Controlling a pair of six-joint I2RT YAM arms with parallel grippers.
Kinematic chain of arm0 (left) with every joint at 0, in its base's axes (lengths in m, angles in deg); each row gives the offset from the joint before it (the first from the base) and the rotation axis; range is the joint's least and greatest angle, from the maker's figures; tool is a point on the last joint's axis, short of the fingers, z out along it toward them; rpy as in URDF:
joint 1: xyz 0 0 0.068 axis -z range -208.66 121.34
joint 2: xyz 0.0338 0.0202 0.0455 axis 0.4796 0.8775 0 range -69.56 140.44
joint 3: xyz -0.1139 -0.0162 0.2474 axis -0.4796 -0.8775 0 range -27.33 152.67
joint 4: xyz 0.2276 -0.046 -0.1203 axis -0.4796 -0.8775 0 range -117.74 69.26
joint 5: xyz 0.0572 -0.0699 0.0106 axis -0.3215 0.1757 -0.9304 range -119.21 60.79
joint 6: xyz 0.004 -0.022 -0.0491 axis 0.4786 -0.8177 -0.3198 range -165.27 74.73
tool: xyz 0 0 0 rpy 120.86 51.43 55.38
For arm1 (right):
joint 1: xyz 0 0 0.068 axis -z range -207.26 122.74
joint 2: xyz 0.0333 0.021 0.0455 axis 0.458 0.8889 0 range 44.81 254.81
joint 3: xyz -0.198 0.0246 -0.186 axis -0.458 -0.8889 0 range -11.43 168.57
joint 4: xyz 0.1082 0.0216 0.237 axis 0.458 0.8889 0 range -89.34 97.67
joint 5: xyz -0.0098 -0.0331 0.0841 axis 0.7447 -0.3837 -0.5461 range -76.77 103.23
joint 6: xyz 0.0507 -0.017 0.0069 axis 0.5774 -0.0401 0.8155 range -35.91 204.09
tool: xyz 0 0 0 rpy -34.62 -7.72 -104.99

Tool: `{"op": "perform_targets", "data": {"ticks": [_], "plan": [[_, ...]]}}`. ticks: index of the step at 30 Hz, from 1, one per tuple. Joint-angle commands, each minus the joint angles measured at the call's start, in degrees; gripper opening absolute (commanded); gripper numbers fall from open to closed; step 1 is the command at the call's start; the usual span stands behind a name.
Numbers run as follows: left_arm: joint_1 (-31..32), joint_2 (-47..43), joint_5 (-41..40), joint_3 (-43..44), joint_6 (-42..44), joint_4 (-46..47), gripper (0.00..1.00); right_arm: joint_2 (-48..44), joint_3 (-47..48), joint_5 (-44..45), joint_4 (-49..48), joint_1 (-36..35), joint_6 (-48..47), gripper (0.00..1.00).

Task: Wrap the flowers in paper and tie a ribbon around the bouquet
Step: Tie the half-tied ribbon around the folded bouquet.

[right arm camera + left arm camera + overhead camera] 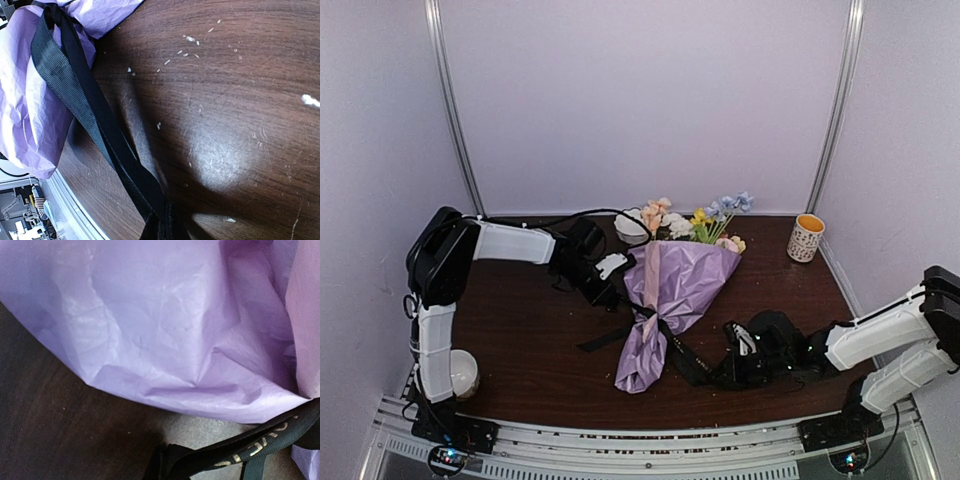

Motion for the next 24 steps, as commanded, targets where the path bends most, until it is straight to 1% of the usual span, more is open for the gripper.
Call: {"op": "perform_targets", "data": {"ticks": [1, 3, 7, 10, 15, 19, 24], "plan": [[-4.5, 0.7, -7.4, 1.9, 0.6, -1.3, 0.0, 1.5, -3.2, -2.0, 18.5, -0.8, -0.9, 0.0], [-3.2, -1.0, -7.2, 0.3, 1.1, -1.9, 0.0, 1.0, -0.4, -1.3, 21.4, 1.0, -3.1, 0.0], [-0.2, -5.3, -6.1, -4.3, 0.9, -3.1, 0.0, -2.7, 5.8, 0.8, 30.4, 7.7, -9.3, 0.0], [1.2, -7.7, -5.1, -7.7, -0.1, -5.0, 0.0, -6.0, 7.4, 3.1, 36.7, 13.6, -13.2, 0.0], [5.1, -12.0, -3.4, -13.1, -0.6, -7.6, 0.0, -8.2, 9.0, 5.4, 43.7, 18.6, -18.1, 0.0], [7.2, -14.1, 0.1, -15.5, -1.6, -8.2, 0.0, -7.7, 9.0, 5.1, 43.4, 20.6, -19.7, 0.0], [8.6, -15.4, 0.9, -17.5, -2.1, -8.3, 0.0, -7.2, 8.5, 4.0, 42.1, 22.4, -19.6, 0.0]]}}
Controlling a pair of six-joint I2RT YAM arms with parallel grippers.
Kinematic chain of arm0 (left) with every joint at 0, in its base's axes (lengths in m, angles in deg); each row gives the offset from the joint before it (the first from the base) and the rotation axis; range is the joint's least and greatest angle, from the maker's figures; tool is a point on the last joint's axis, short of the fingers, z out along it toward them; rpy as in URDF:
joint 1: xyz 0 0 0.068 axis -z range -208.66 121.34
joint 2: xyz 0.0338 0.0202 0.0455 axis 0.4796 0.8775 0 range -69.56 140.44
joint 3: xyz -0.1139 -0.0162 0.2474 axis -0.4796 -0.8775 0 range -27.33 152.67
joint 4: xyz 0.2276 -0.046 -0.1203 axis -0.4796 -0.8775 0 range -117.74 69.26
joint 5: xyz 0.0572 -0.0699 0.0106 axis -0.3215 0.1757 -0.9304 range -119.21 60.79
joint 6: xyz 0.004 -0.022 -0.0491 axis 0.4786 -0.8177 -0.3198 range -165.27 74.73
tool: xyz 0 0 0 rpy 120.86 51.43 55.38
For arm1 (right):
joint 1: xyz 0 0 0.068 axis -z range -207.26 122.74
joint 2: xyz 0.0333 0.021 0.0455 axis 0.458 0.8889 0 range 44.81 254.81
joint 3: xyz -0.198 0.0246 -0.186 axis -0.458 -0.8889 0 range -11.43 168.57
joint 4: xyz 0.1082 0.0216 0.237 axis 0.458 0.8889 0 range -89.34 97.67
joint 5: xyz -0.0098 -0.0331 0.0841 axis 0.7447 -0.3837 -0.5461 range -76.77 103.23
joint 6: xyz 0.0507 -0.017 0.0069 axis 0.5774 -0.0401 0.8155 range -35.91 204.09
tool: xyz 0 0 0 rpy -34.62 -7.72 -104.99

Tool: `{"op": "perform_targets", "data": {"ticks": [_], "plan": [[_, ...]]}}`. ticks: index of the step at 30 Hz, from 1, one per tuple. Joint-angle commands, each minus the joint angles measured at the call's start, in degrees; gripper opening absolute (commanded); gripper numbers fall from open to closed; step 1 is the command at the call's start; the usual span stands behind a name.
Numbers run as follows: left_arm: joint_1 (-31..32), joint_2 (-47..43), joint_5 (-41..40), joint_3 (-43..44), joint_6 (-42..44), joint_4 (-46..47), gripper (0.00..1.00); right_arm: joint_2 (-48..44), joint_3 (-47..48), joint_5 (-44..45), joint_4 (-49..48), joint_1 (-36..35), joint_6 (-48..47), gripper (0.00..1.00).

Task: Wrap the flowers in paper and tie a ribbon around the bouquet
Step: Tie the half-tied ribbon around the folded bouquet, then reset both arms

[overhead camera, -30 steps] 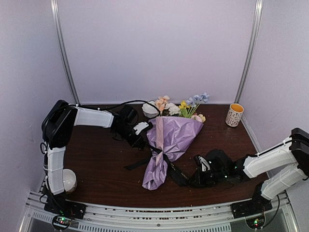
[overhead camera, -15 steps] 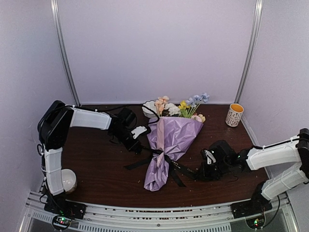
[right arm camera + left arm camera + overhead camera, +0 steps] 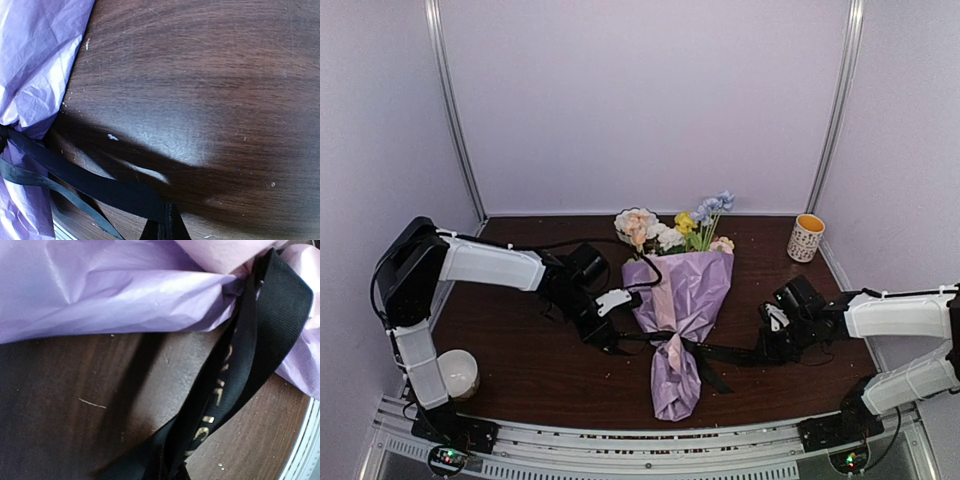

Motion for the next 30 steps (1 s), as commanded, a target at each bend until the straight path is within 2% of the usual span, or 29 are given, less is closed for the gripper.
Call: {"op": "perform_targets", "data": {"ticks": [1, 5, 6, 7, 8, 9, 10, 11, 12, 13, 14, 17, 20, 25, 30], "plan": [[-1.1, -2.4, -1.7, -2.5, -1.4, -4.1, 0.0, 0.2, -1.4, 3.2, 7.6, 2.0, -1.3, 0.0], [-1.1, -3.3, -1.4, -2.7, -1.2, -4.0, 0.0, -0.7, -1.1, 1.6, 7.1, 2.1, -1.6, 0.0], [-1.1, -3.8, -1.3, -2.5, -1.4, -4.1, 0.1, -1.1, -0.7, 1.1, 6.9, 2.1, -1.7, 0.03], [-1.1, -4.6, -1.3, -2.5, -1.5, -4.2, 0.23, -1.9, -0.1, 0.8, 7.1, 2.1, -1.7, 0.17], [-1.1, -5.8, -1.3, -2.4, -1.5, -4.3, 0.37, -3.1, 0.9, 1.1, 7.6, 2.2, -1.6, 0.38], [-1.1, -7.1, -1.2, -2.1, -1.3, -4.8, 0.5, -4.4, 2.2, 2.0, 8.4, 2.4, -1.7, 0.68], [-1.0, -8.7, -0.9, -2.0, -0.9, -5.4, 0.6, -6.0, 3.8, 3.2, 9.7, 2.8, -1.8, 0.93], [-1.0, -10.0, -0.5, -1.7, -0.2, -6.5, 0.71, -7.6, 5.3, 4.2, 11.0, 3.4, -2.0, 0.99], [-1.1, -12.1, 0.0, -1.4, 0.7, -7.7, 0.86, -9.2, 6.9, 4.6, 11.5, 4.1, -2.6, 1.0], [-1.2, -13.6, 0.6, -0.7, 2.1, -9.0, 0.96, -11.1, 8.5, 4.6, 11.3, 4.8, -3.1, 1.0], [-1.3, -15.1, 1.1, 0.0, 2.9, -10.0, 0.98, -13.0, 9.8, 4.6, 10.8, 5.6, -3.8, 1.0], [-5.0, -20.2, 2.3, 1.5, 0.9, -7.0, 0.98, -18.0, 14.1, 6.4, 9.4, 9.5, -5.9, 1.0], [-14.2, -23.8, -0.5, 1.8, -9.5, 2.2, 0.98, -20.3, 17.0, 10.6, 7.0, 16.2, -7.4, 1.0], [-29.1, -22.2, -14.3, 4.5, -18.2, 4.1, 0.98, -20.7, 15.8, 14.5, -0.9, 27.9, -7.4, 1.0], [-36.4, -22.5, -23.4, -3.3, -21.0, 11.4, 0.98, -22.0, 11.7, 13.9, -6.0, 32.4, -3.9, 1.0]]}}
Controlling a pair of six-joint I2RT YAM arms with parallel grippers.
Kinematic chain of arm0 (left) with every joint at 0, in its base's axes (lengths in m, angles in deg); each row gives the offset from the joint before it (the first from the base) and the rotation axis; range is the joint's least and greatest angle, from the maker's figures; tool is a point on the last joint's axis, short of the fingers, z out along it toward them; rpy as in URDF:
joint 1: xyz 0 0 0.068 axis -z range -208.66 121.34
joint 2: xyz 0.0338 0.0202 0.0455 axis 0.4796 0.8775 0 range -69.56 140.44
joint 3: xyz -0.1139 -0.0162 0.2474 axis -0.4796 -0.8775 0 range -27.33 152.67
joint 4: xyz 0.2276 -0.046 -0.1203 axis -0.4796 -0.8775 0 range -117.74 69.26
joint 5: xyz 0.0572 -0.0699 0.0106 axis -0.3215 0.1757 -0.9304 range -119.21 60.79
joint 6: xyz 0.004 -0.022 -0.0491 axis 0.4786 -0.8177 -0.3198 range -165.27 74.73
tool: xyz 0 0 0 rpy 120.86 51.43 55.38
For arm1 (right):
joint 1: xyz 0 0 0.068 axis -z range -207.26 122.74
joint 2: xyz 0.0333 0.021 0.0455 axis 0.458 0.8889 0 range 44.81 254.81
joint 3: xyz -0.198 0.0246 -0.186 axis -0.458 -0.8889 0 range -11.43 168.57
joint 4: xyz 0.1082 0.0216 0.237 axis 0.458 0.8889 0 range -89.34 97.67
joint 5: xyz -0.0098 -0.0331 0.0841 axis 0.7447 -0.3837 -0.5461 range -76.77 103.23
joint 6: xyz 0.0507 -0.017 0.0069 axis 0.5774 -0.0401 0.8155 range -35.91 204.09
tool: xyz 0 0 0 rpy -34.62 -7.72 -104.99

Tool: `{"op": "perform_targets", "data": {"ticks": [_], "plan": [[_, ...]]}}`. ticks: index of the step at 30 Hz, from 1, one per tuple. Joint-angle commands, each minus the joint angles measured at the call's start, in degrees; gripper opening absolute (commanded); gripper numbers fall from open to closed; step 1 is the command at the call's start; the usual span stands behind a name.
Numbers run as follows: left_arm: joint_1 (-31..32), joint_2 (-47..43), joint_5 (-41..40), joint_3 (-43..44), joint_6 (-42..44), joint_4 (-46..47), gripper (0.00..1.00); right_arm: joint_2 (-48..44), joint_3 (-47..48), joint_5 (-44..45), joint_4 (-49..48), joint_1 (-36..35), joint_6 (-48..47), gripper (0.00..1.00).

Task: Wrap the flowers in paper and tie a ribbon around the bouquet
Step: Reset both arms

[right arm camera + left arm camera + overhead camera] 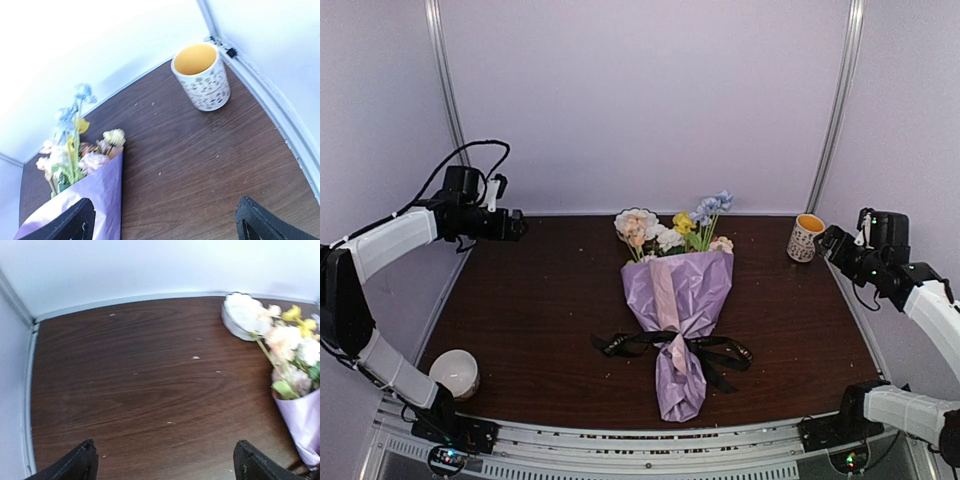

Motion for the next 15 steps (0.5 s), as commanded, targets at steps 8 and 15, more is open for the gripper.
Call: {"op": "perform_targets", "data": {"ticks": [8, 15], "plan": [[-3.4, 0.1, -14.4, -9.9, -4.9, 9.0, 0.98, -6.1, -12.9, -1.6, -12.6, 2.0, 2.3, 1.0], [-3.4, -2.5, -15.6, -12.8, -4.8, 10.6, 0.98, -8.3, -15.3, -3.6, -14.2, 2.3, 0.5, 1.0]]}}
